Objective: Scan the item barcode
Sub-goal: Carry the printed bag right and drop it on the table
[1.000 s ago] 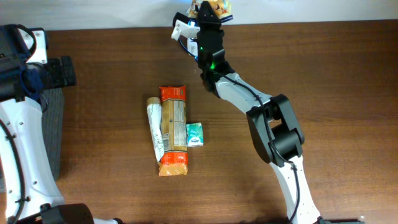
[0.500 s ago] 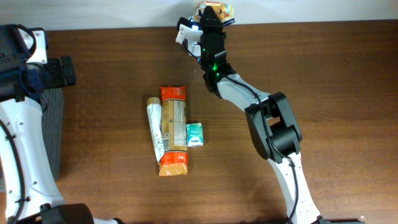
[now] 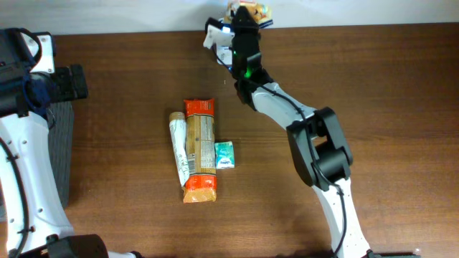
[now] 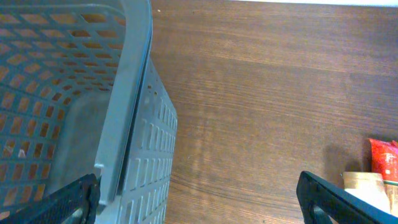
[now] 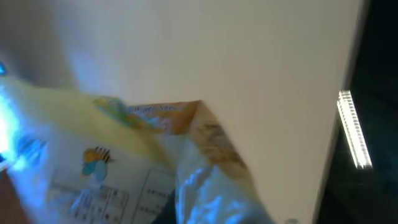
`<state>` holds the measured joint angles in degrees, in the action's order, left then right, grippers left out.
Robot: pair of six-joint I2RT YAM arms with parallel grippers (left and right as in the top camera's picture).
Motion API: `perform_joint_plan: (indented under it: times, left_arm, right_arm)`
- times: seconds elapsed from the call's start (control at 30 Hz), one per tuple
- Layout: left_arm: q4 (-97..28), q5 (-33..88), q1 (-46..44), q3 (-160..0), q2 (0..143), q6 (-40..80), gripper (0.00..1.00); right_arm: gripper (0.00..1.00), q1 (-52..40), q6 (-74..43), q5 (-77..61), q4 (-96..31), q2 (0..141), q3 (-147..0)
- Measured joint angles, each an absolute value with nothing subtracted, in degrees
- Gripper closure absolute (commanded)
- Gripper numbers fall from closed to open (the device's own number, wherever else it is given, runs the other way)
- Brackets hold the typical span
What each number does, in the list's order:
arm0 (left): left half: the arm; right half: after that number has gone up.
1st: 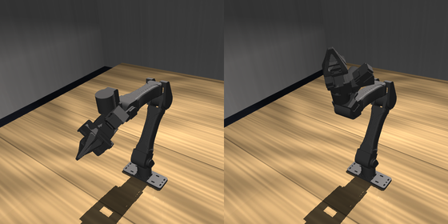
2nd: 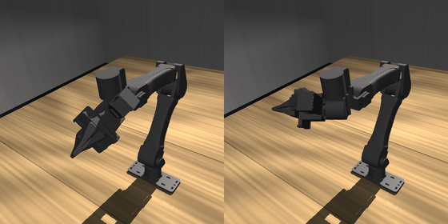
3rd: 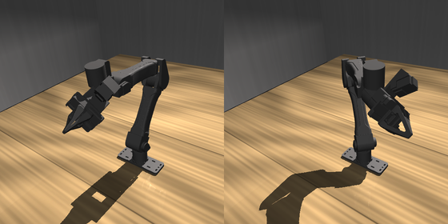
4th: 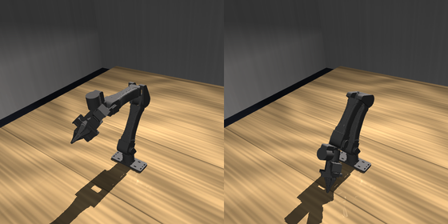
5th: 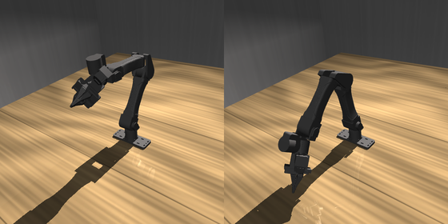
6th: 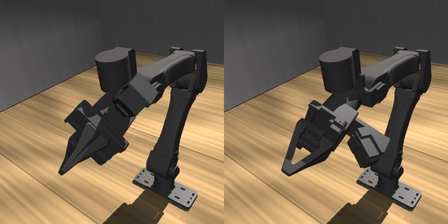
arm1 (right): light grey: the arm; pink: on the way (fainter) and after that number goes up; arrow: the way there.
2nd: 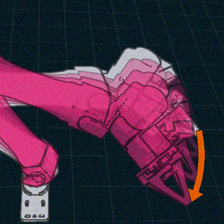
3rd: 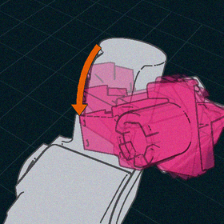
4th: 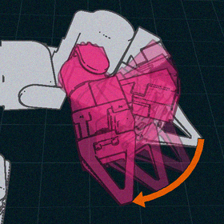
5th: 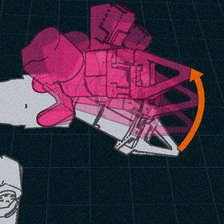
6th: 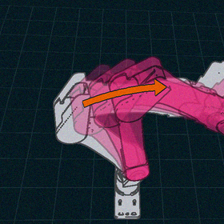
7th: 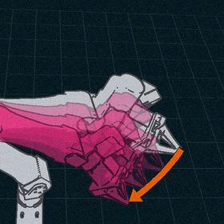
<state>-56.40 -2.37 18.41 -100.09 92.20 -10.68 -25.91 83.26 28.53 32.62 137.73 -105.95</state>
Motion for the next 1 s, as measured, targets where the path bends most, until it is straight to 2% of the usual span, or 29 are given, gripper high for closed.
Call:
perform_joint_plan:
  times: [0.13,0.23,0.3,0.4,0.5,0.67,0.87,1.0]
  left_arm:
    - [-56.4,-2.39,18.41,-100.09,92.2,-10.68,0.01]
    - [-56.29,-2.39,18.41,-100.09,92.23,-10.66,0.01]
    - [-56.29,-2.33,18.39,-100.09,92.27,-10.68,0.01]
    - [-56.36,-2.37,18.39,-100.09,92.27,-10.68,0.01]
    - [-56.36,-2.37,18.41,-100.09,92.27,-10.68,0.01]
    - [-56.38,-2.37,18.39,-100.09,92.27,-10.68,0.01]
    - [-56.38,-2.35,18.41,-100.09,92.27,-10.68,0.01]
    - [-56.36,-2.37,18.41,-100.09,92.27,-10.68,0.01]
  right_arm:
    - [0.96,-28.14,71.29,34.94,15.33,124.53,-105.95]
    - [0.96,-30.57,54.83,34.13,-12.38,110.91,-107.18]
    - [0.96,-30.55,37.6,27.57,-30.39,103.46,-107.42]
    - [0.96,-25.47,16.32,10.11,-47.81,97.27,-107.44]
    - [0.96,-16.49,7.81,-7.11,-58.76,96.92,-107.22]
    - [0.96,-0.67,4.23,-20.64,-66.39,99.68,-104.79]
    - [0.96,14.7,3.18,-23.35,-65.73,110.76,-95.44]
    - [0.96,19.97,3.14,-23.49,-65.78,113.93,-93.08]
